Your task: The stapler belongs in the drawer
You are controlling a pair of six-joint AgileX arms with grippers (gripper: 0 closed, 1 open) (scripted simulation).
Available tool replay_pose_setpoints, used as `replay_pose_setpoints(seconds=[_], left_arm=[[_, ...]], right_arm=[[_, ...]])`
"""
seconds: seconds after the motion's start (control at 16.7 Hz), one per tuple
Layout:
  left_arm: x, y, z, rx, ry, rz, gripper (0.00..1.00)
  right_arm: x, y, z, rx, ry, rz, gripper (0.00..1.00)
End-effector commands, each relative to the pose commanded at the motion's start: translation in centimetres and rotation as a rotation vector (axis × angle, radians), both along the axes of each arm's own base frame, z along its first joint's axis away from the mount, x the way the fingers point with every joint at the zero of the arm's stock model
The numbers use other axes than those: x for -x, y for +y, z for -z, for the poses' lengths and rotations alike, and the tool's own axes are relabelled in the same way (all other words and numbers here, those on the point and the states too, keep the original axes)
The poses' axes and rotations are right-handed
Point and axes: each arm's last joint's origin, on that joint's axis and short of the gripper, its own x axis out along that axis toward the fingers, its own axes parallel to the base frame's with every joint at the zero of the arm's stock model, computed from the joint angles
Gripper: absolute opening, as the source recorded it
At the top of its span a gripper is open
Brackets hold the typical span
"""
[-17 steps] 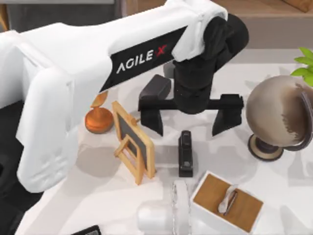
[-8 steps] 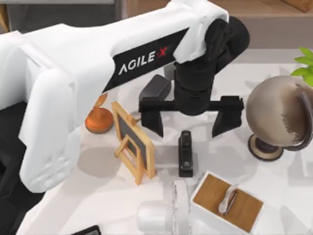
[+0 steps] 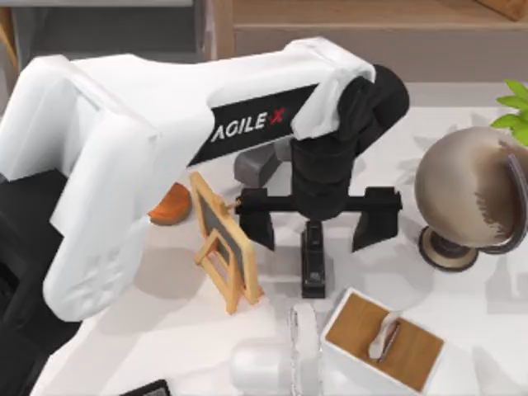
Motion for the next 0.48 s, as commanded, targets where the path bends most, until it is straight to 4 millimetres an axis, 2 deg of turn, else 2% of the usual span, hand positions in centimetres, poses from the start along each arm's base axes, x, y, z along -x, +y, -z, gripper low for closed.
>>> replay_pose_setpoints(seconds=[0.24, 0.48], left_arm=[[0.3, -0.2, 1.4, 0.000, -0.002, 0.003, 1.00], [0.4, -0.3, 1.9, -0.002, 0.000, 0.001, 1.00]], right_arm=[[0.0, 0.0, 0.0, 0.000, 0.000, 0.000, 1.00], [0.0, 0.0, 0.0, 0.000, 0.000, 0.000, 1.00]])
